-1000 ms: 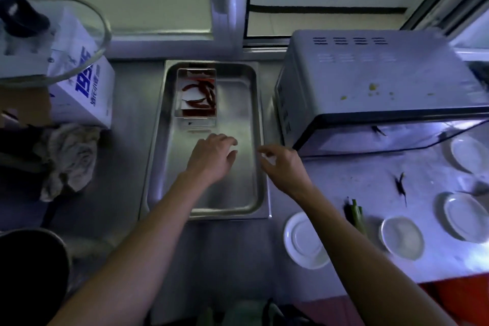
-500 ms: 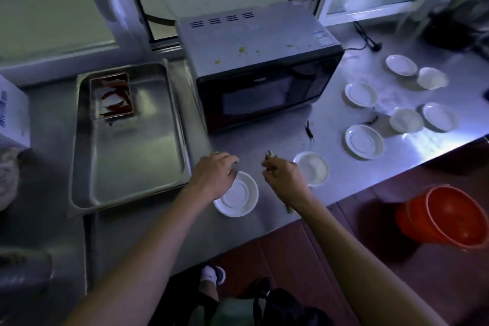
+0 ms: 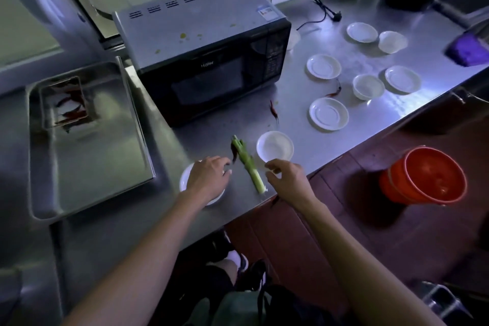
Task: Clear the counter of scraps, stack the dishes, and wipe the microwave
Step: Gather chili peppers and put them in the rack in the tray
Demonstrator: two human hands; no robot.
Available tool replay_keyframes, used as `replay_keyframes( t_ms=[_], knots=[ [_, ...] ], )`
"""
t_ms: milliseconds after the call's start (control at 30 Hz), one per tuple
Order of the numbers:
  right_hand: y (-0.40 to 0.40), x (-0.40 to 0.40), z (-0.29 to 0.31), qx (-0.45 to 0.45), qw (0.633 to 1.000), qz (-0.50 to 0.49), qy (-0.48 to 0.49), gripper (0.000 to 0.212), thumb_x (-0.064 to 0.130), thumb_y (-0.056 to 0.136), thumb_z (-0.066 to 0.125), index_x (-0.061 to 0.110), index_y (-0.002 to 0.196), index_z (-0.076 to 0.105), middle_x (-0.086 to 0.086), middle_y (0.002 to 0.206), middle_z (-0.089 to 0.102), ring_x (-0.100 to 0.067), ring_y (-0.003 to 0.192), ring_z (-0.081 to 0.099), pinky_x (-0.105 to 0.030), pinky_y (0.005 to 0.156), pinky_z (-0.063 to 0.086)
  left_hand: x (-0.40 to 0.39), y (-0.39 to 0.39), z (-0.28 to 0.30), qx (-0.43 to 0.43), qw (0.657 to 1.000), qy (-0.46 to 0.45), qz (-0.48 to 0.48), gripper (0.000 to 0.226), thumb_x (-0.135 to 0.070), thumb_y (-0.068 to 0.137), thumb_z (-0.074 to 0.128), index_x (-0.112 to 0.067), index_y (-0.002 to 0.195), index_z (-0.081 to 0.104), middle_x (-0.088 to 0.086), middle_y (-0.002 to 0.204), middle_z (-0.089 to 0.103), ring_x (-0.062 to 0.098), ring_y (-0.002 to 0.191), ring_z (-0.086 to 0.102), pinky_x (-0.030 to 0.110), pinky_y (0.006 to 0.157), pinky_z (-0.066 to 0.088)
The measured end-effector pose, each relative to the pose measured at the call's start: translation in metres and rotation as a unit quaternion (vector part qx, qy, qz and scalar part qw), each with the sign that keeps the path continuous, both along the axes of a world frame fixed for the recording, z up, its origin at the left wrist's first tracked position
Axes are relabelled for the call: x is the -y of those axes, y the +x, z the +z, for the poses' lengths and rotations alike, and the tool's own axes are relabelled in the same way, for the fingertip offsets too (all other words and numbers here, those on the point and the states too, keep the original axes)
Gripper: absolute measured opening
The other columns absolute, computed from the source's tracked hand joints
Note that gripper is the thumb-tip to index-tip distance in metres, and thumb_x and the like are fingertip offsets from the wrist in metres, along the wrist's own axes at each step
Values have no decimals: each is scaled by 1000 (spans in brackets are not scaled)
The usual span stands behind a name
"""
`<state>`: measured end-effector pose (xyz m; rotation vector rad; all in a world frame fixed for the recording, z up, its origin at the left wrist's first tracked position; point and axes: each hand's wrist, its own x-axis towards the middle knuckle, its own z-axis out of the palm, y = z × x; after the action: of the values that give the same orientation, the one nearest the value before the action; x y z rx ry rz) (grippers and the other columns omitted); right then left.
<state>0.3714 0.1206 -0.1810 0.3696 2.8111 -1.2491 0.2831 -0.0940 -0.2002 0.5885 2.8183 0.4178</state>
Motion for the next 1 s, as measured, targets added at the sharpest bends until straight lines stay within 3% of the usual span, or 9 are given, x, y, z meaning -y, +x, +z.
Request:
replay_keyframes(
  t_ms=[333,533,733,900,1000],
  knots=[
    [-50,-9,-21,21,999,7,23,22,13,90,66,14,110,73,-2,104,74,-18,96,68,-38,86,55,-16,-48,-37,8,998,22,54,23,-33,93,59,-22,111,67,-4,113,68,23,108,56,39,90,45],
    [-92,-11,-26,8,1000,20,18,21,7,90,65,10,109,74,0,102,73,-11,90,66,-35,87,55,-25,-65,-57,2,994,38,102,17,-38,89,57,-22,88,65,-3,95,65,25,100,53,40,83,43],
    [-113,-15,-29,-13,999,27,25,21,5,89,65,7,107,75,-3,103,73,-16,90,68,-36,85,56,-36,-71,-69,41,991,20,123,17,-42,88,54,-29,77,54,-4,95,61,24,103,50,41,86,42],
    [-127,-31,-39,41,999,27,7,24,9,91,61,14,111,73,2,106,73,-11,94,67,-28,89,54,-44,-73,-75,43,990,-5,134,22,-41,91,49,-25,90,64,-1,102,61,25,107,48,42,88,42],
    [-139,-40,-46,54,998,42,1,24,9,92,62,17,111,73,5,105,73,-6,91,66,-14,84,48,-41,-77,-75,47,987,-35,149,18,-36,91,54,-24,98,66,-1,106,61,26,109,47,42,90,41]
  ],
)
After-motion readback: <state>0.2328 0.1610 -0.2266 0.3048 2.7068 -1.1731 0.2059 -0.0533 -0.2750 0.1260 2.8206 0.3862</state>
